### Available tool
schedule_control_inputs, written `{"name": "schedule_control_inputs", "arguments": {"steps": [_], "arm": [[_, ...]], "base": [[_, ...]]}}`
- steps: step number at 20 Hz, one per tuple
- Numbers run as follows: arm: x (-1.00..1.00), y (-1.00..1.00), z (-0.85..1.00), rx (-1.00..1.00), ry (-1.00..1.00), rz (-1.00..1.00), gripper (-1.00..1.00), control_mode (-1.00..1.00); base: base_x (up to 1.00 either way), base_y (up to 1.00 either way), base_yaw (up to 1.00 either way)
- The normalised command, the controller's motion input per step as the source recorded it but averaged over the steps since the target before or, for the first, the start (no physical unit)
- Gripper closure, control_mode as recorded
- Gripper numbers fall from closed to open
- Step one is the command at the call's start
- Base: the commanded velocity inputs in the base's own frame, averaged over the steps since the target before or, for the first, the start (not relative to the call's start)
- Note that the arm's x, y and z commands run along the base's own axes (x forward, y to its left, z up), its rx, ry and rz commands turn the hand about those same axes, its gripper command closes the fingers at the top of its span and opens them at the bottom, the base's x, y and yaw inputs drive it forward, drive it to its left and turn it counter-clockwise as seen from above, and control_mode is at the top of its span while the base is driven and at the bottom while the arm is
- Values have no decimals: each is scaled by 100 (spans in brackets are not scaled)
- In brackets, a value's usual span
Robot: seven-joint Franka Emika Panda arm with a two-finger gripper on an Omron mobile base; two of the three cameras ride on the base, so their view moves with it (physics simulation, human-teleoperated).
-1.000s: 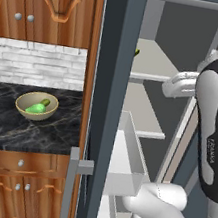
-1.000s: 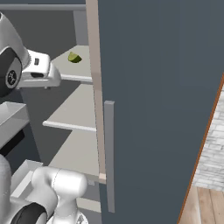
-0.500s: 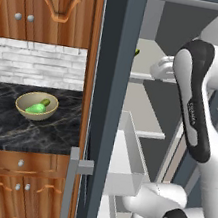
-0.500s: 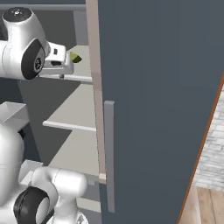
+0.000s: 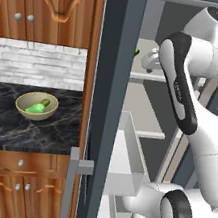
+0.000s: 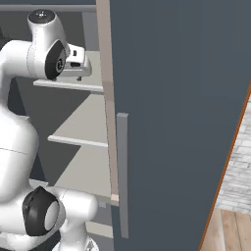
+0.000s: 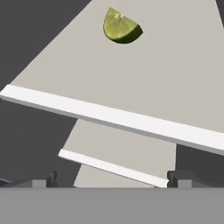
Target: Take the mango, corn, and lemon wedge from the freezer and place them in the bowl on the counter.
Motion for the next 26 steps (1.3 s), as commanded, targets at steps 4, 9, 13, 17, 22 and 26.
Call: {"name": "schedule_control_inputs", "arguments": {"steps": [4, 9, 13, 17, 22, 26], "arm": [[32, 1, -11, 5, -2, 0, -100, -100], [23, 15, -4, 6, -8, 0, -100, -100], [45, 28, 0, 3, -10, 0, -100, -100], [63, 2, 7, 4, 0, 2, -100, -100], [60, 0, 0, 0, 0, 2, -100, -100], [53, 0, 0, 0, 3, 0, -100, -100]], "base": [[0, 0, 0], [0, 0, 0], [0, 0, 0], [0, 0, 0], [0, 0, 0], [0, 0, 0]]}}
